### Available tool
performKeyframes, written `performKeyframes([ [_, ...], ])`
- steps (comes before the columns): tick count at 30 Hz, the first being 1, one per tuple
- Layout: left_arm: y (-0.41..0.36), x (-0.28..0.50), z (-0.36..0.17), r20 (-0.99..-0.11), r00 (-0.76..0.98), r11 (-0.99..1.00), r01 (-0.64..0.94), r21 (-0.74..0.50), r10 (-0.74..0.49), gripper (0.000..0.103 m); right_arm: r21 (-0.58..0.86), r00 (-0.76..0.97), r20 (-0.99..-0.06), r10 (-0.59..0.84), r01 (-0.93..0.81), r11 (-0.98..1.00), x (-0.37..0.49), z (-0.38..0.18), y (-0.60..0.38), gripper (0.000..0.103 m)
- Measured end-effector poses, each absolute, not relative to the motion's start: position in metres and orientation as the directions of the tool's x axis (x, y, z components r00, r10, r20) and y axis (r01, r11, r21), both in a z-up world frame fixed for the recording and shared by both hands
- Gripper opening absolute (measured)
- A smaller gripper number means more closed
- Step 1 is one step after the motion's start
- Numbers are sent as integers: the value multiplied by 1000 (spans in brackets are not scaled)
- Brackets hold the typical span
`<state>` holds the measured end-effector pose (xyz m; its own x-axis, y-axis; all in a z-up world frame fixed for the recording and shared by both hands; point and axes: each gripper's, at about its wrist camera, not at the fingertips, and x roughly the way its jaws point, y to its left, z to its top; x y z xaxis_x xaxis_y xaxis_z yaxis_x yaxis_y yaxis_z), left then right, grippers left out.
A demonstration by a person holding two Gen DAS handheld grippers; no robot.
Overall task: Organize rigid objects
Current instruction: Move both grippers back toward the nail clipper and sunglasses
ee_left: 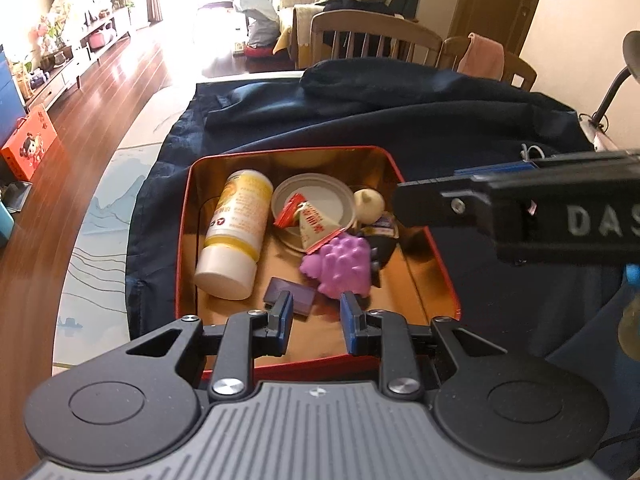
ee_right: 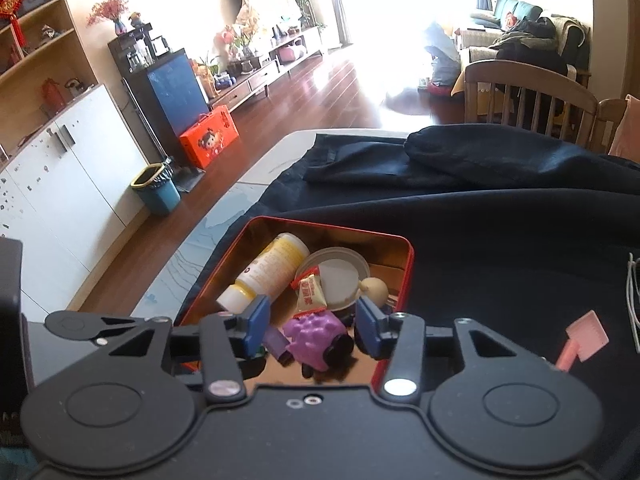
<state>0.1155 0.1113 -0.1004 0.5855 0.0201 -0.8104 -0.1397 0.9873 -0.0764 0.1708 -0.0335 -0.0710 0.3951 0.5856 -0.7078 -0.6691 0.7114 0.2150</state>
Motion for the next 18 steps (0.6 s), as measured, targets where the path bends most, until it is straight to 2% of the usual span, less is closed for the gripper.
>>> performKeyframes([
  [13, 70, 111, -83, -782, 623, 990, -122, -66, 25, 25, 238, 456, -669, 588, -618, 750, 159, -58, -112, 66],
  [18, 48, 114, -80, -775, 632, 992, -114, -59, 27, 29, 228, 478, -661, 578, -606, 762, 161, -59, -148, 75],
])
